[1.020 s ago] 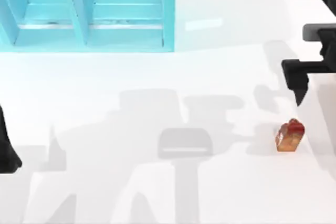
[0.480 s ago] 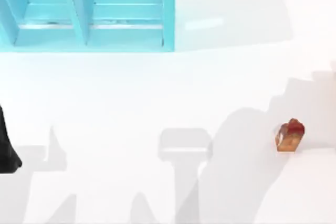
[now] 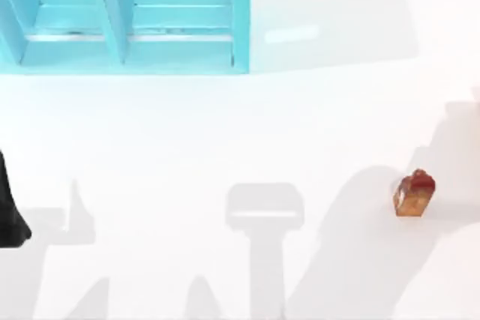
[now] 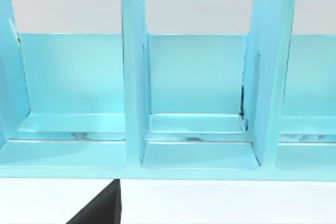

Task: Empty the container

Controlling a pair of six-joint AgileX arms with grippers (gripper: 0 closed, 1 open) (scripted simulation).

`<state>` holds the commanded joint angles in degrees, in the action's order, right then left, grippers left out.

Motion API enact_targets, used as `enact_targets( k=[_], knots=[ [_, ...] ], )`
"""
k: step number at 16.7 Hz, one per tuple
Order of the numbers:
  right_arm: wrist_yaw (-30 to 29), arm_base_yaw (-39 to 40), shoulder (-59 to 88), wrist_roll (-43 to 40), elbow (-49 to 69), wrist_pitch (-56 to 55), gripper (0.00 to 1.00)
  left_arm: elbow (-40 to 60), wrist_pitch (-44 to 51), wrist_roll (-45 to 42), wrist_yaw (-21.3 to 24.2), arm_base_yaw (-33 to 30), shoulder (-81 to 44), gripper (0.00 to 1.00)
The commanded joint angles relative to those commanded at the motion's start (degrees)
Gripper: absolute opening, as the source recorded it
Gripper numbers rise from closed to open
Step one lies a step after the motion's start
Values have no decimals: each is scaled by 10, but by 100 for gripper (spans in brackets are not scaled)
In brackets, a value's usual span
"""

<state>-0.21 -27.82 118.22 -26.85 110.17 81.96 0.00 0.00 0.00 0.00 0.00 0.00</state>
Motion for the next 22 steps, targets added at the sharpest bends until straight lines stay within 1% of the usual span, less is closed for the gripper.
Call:
enact_targets(
  k=[3, 10, 16, 22],
  knots=[
    [1, -1, 4, 1, -36, -39, 100, 0, 0, 0, 0, 0, 0, 100],
    [2, 5, 19, 4, -180, -198, 100, 0, 0, 0, 0, 0, 0, 100],
    [1, 0, 22, 1, -195, -215, 100, 0, 0, 0, 0, 0, 0, 100],
    [1, 0, 22, 1, -195, -215, 55, 0, 0, 0, 0, 0, 0, 100]
  ],
)
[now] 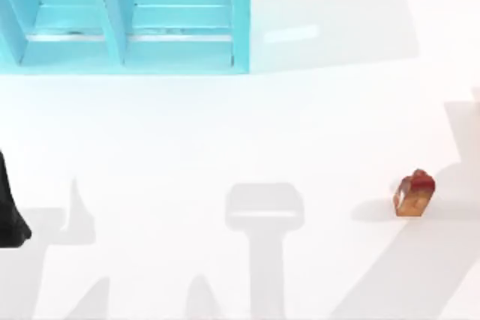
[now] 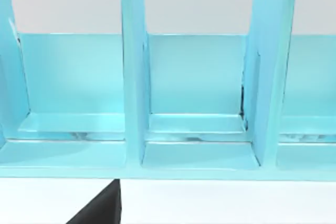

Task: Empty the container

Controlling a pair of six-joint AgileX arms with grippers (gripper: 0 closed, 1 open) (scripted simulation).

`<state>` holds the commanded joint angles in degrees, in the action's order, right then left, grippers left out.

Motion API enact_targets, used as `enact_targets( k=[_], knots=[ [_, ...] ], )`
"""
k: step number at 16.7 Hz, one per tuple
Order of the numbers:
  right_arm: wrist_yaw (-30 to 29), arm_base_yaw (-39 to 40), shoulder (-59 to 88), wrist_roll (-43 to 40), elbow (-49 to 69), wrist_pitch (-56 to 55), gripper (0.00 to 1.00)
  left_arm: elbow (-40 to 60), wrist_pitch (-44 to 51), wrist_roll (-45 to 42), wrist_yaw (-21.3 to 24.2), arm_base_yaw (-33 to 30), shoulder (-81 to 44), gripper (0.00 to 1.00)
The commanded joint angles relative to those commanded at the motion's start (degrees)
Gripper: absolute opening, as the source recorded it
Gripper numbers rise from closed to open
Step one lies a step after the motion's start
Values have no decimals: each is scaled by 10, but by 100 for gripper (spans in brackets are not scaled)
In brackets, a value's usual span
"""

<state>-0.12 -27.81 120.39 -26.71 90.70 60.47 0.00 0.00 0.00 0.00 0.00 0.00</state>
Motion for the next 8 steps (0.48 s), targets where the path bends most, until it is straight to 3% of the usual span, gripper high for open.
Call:
enact_targets(
  k=[7, 8],
  knots=[
    [0, 0, 0, 0, 0, 0, 2, 0, 0, 0, 0, 0, 0, 100],
    [0, 0, 0, 0, 0, 0, 0, 0, 0, 0, 0, 0, 0, 100]
  ],
)
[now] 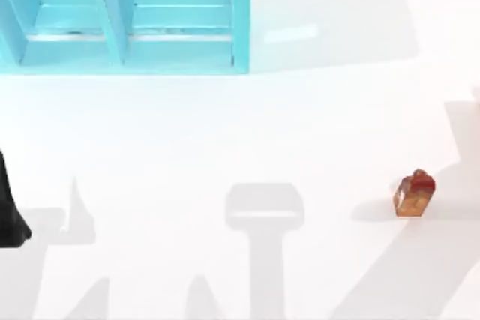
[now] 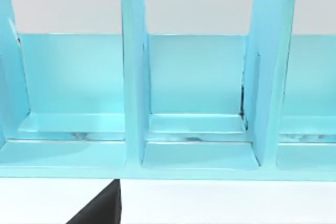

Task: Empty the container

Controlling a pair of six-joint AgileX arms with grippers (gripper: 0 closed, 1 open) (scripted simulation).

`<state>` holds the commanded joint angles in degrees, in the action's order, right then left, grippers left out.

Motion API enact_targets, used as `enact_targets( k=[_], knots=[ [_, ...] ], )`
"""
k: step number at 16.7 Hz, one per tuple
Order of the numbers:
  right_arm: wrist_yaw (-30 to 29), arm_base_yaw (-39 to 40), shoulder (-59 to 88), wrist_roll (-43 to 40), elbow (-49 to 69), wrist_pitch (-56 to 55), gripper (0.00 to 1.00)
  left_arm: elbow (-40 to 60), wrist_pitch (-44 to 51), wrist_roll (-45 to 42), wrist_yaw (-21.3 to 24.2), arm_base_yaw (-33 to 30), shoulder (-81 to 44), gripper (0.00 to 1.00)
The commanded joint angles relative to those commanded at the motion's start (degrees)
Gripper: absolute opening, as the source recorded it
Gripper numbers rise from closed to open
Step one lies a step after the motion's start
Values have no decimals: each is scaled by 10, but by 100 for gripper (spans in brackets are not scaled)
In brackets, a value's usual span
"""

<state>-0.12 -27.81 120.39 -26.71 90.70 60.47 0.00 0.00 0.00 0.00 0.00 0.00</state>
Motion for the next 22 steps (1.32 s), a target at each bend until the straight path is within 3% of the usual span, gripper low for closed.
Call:
enact_targets(
  k=[10, 16, 22],
  knots=[
    [-1, 9, 0, 7, 6, 9, 0, 0, 0, 0, 0, 0, 0, 100],
    [-1, 75, 17, 50, 137, 150, 0, 0, 0, 0, 0, 0, 0, 100],
    [1, 10, -6, 8, 280, 282, 0, 0, 0, 0, 0, 0, 0, 100]
  ],
)
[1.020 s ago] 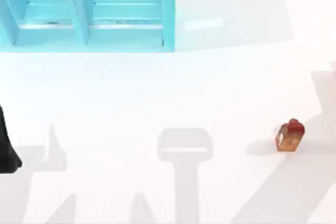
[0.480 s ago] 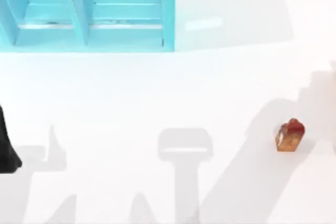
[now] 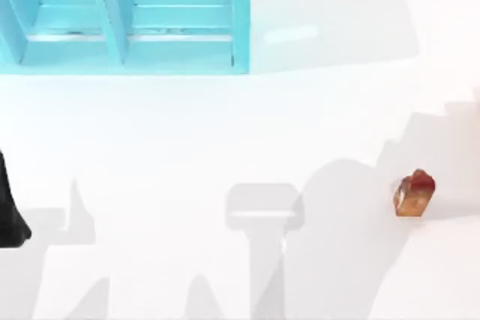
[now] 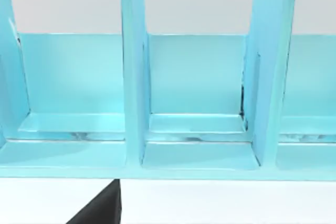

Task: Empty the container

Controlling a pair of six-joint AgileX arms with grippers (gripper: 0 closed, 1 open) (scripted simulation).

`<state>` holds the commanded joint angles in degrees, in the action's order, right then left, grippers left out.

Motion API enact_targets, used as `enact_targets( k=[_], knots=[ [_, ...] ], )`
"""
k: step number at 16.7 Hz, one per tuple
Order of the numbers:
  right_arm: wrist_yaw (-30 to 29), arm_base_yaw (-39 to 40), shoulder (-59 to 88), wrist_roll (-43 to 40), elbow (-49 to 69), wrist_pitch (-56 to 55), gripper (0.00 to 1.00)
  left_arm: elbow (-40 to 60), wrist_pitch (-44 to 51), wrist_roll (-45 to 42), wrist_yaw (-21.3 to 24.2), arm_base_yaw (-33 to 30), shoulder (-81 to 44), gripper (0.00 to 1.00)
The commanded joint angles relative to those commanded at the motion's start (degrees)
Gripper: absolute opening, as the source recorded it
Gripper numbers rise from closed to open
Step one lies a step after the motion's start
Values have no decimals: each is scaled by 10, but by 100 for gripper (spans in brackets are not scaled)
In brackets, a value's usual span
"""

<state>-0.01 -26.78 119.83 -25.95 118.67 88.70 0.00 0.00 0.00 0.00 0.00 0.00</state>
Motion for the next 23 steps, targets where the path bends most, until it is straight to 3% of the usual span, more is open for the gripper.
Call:
enact_targets(
  k=[6, 10, 23],
  knots=[
    [-1, -9, 0, -7, 7, 10, 0, 0, 0, 0, 0, 0, 0, 100],
    [0, 50, -8, 55, -24, -13, 0, 0, 0, 0, 0, 0, 0, 100],
    [0, 541, -79, 542, -286, -208, 0, 0, 0, 0, 0, 0, 0, 100]
  ],
)
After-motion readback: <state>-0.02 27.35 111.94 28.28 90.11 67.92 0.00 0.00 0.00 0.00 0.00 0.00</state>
